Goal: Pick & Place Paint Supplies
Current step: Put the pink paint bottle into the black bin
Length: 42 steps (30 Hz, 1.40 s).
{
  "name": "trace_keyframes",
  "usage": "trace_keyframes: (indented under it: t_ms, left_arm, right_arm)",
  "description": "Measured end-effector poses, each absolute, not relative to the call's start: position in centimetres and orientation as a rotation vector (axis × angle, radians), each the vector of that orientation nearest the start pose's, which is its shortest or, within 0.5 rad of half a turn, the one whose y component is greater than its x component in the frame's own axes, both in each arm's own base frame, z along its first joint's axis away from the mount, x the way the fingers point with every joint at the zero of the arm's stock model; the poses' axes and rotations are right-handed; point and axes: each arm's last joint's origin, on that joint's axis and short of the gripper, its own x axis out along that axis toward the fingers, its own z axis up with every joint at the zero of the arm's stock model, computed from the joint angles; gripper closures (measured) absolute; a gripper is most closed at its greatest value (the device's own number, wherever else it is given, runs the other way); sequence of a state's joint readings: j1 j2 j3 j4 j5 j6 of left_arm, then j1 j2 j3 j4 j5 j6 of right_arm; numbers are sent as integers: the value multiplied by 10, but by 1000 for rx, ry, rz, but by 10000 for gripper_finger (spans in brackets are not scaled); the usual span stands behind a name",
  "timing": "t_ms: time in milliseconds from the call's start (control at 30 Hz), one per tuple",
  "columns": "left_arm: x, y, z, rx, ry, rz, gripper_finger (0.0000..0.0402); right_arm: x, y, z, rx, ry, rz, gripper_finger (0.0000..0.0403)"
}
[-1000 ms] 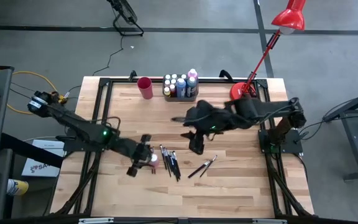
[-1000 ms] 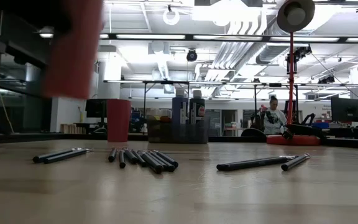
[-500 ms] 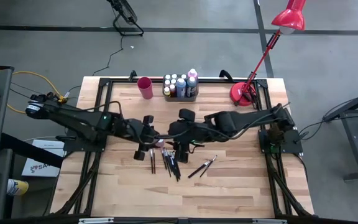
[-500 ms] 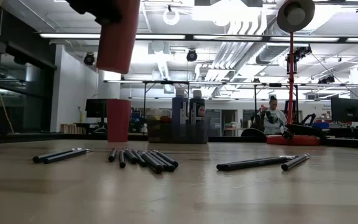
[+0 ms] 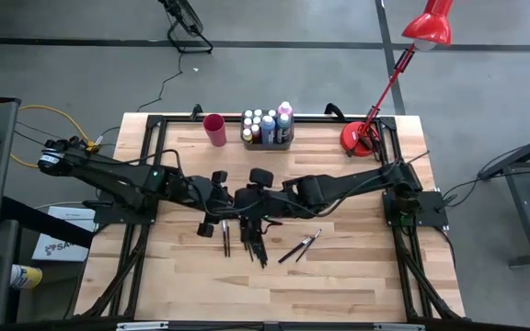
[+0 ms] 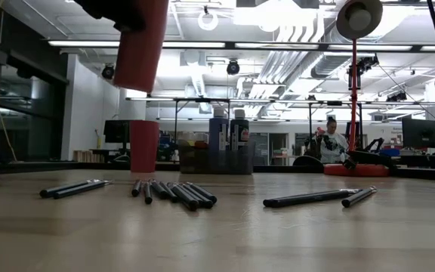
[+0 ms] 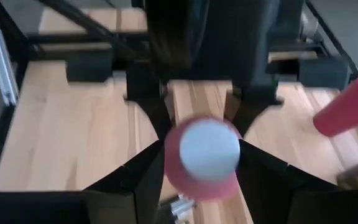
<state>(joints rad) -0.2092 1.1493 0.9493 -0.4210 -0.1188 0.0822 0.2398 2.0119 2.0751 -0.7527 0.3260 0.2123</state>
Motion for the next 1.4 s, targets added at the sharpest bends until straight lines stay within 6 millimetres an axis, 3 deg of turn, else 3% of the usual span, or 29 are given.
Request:
trace_keyframes:
  t_ms: [267, 533, 800, 933, 1200, 1400]
  left_arm:
    - [238, -47, 298, 180, 608, -115, 233]
    - [238, -47, 298, 177, 612, -117, 233]
    - [238, -47, 298, 185, 610, -123, 230]
    - [238, -48, 299, 187, 604, -127, 204]
    - [236, -46, 302, 270, 588, -131, 110]
    - [220, -40, 311, 306, 586, -38, 96]
  right_arm:
    - [439, 98, 354, 12, 643, -163, 226]
    - [440, 98, 356, 17, 623, -166, 288]
    - [440, 98, 355, 42, 632, -157, 288]
    - [439, 98, 355, 62, 637, -160, 288]
    - [433, 91, 355, 140, 690, -190, 288]
    - [415, 71, 366, 171, 745, -317, 288]
